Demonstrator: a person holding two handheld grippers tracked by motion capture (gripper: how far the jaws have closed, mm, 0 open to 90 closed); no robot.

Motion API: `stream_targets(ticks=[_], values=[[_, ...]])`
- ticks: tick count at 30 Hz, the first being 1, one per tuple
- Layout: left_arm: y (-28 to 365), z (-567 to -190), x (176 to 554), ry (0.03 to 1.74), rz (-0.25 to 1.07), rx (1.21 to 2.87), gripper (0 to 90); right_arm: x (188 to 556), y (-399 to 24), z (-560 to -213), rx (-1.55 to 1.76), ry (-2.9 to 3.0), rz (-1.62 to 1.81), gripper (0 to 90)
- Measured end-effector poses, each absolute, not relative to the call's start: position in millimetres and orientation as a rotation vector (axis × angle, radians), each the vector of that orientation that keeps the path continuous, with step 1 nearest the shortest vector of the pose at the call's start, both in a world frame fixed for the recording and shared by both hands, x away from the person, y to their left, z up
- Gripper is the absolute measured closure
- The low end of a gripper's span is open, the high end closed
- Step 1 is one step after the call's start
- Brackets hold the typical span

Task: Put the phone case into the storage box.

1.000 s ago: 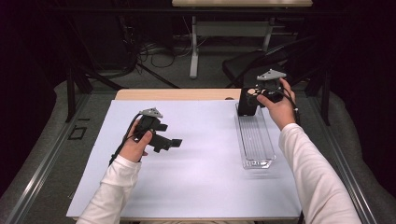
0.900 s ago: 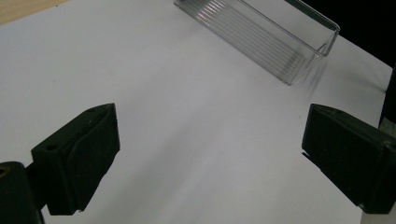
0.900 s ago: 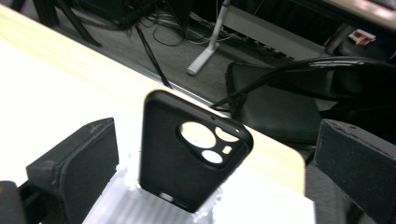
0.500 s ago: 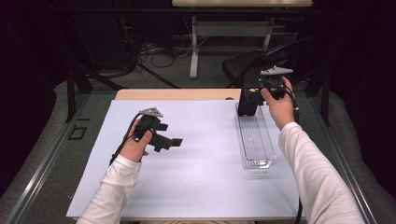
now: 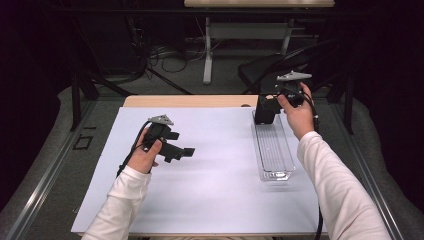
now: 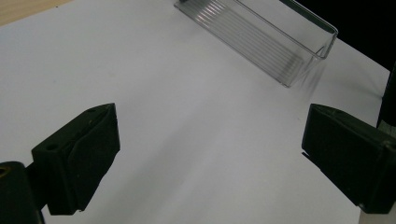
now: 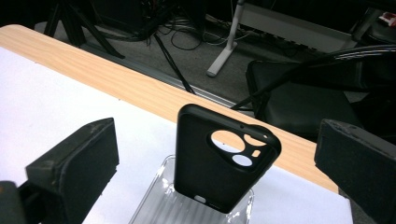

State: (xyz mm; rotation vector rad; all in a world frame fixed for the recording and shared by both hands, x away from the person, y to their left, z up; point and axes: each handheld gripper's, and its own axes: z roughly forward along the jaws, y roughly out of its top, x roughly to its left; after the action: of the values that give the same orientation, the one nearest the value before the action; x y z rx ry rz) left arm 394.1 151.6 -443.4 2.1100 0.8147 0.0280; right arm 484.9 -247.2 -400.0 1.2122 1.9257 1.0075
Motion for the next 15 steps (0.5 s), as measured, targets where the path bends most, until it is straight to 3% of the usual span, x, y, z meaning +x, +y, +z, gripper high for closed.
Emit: stream_targets(ticks=[15], values=[[149.5, -442.2, 391.8, 0.809, 0.027, 2.106, 4.5, 457.3, -226.6, -397.5, 1.138, 2.008, 1.113, 0.0]])
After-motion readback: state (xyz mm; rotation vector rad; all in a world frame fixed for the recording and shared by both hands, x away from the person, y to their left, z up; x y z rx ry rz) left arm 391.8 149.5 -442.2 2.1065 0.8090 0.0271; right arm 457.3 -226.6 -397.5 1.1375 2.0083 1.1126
